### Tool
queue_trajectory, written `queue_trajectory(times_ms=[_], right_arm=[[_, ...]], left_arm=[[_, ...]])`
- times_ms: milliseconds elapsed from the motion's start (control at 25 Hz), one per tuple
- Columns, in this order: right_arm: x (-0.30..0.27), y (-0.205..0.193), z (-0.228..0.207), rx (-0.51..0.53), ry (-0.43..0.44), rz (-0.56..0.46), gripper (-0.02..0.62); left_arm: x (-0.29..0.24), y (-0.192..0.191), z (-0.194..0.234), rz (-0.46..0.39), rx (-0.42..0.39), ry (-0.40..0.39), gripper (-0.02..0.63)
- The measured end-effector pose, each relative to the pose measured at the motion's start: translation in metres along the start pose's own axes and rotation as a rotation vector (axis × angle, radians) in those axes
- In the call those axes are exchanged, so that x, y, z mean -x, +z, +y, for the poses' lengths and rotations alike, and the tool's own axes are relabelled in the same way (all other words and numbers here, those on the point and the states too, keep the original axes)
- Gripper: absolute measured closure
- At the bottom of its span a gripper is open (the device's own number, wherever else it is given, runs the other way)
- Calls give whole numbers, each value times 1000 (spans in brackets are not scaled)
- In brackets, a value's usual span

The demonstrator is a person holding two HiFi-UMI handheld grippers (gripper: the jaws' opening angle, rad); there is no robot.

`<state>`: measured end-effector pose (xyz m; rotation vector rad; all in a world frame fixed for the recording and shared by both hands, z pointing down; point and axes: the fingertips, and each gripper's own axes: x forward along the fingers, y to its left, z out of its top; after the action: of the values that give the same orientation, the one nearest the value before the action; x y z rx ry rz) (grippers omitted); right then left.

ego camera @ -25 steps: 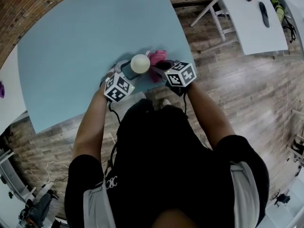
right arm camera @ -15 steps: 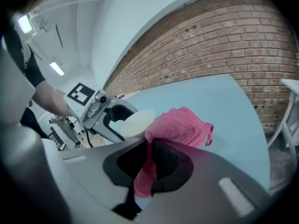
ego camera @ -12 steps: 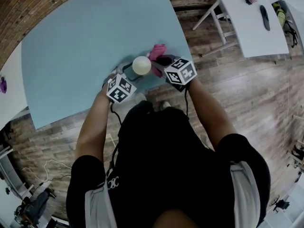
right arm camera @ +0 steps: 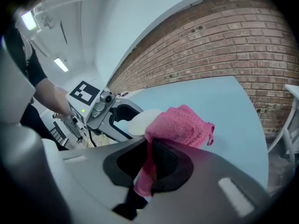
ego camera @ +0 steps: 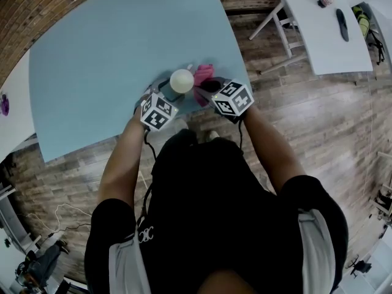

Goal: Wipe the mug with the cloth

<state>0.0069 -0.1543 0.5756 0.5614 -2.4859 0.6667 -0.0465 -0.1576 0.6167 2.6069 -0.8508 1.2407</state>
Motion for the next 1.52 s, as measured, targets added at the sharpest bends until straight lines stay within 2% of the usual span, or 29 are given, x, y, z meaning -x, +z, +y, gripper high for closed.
queue_trajectory(times_ms=[440, 600, 720, 920, 1000, 1080, 1120, 1200, 1360, 1440, 1520], right_arm=[[-18, -25, 38, 108, 68, 89, 557], [-30, -35, 44, 165, 60, 147, 557], [-35, -38, 40, 218, 20, 181, 557], [-42, -38, 32, 218, -11, 201, 557], [-45, -36, 33, 225, -10, 200, 557], [-49, -33, 33, 241, -15, 200, 557], [-51, -31, 33, 248, -17, 201, 558], [-52, -29, 32, 249, -15, 200, 558], [-47, -29, 32, 241, -7, 184, 557], [-40, -29, 31, 231, -7, 167, 558], [-33, -27, 31, 222, -7, 144, 558]], left_arm=[[-1, 2, -2, -22, 69, 22, 279], [0, 0, -3, -6, 26, 4, 282], [2, -3, -4, 13, -14, -13, 282], [6, -4, -8, 16, -24, -30, 287], [4, -3, -16, 22, -55, -36, 313], [1, -7, -24, 47, -117, -25, 488], [-1, -10, -28, 57, -133, -20, 515], [-3, -17, -33, 60, -95, -31, 503], [7, -30, -32, 29, 52, -17, 515], [17, -30, -26, -15, 148, 18, 590], [31, -30, -19, -63, 228, 58, 600]])
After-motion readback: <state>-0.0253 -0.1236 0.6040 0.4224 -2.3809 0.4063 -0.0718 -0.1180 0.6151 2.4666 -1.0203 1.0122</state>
